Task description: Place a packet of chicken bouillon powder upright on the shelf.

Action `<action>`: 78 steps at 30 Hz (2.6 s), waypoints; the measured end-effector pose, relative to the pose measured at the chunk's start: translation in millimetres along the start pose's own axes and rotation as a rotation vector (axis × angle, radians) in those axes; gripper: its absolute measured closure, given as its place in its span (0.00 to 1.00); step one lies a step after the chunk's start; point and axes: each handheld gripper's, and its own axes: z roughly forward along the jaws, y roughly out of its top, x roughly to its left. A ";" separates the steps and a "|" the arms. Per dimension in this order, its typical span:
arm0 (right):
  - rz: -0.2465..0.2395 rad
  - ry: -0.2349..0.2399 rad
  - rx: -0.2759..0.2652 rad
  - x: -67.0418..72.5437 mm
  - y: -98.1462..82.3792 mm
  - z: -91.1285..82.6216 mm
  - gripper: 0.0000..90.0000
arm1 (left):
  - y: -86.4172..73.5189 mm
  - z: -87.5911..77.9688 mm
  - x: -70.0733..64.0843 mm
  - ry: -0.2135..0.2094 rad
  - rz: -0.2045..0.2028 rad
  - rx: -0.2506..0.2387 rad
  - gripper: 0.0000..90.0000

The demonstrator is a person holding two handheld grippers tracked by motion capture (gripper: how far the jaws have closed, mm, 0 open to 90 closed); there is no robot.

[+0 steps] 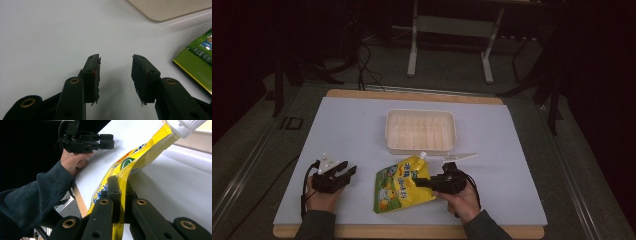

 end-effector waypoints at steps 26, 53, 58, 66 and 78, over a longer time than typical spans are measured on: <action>-0.162 -0.014 -0.031 25.6 32.6 4.2 1.00 | -0.2 -0.3 1.0 0.005 -0.009 -0.004 0.63; -0.275 -0.097 -0.031 36.9 55.0 -1.2 1.00 | -0.7 -1.6 4.0 0.032 -0.023 -0.020 0.62; -0.294 -0.114 -0.030 39.0 59.5 -2.9 1.00 | -0.6 -1.5 4.1 0.034 -0.023 -0.019 0.62; -0.327 -0.133 -0.027 43.1 65.6 -3.9 1.00 | -0.6 -1.3 4.1 0.035 -0.021 -0.018 0.62; -0.365 -0.150 -0.022 45.5 72.7 -3.7 1.00 | -0.6 -1.4 4.4 0.034 -0.023 -0.017 0.62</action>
